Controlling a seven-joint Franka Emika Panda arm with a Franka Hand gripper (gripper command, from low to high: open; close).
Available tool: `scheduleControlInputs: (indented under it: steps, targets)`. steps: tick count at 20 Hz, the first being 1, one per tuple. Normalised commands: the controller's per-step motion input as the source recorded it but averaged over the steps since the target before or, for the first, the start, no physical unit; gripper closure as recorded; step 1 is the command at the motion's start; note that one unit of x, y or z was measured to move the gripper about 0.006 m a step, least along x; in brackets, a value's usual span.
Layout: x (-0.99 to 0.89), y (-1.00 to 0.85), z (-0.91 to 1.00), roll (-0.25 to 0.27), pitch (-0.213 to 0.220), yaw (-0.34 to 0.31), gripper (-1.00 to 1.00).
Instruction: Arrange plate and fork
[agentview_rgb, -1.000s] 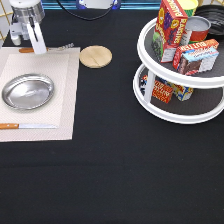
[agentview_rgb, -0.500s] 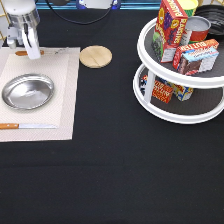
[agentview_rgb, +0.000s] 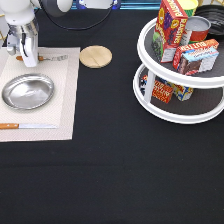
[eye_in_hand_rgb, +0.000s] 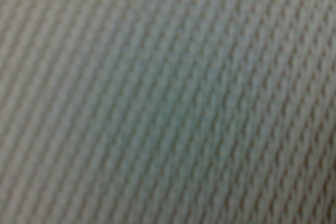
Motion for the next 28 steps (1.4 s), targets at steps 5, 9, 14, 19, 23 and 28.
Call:
scheduleControlInputs:
  steps: [5,9,14,19,23,28]
  targets:
    - [-0.04,-0.31,-0.05,0.062,0.12,-0.113,1.0]
    - [0.1,-0.26,0.07,0.034,0.121,-0.099,-1.0]
    - [0.0,-0.08,0.16,0.004,0.142,-0.063,-1.0]
    - [0.01,0.13,0.54,-0.026,0.104,0.001,-1.0]
    - [0.16,0.27,0.94,-0.046,0.082,0.033,-1.0]
    - [0.28,0.24,0.99,-0.049,0.055,0.048,-1.0]
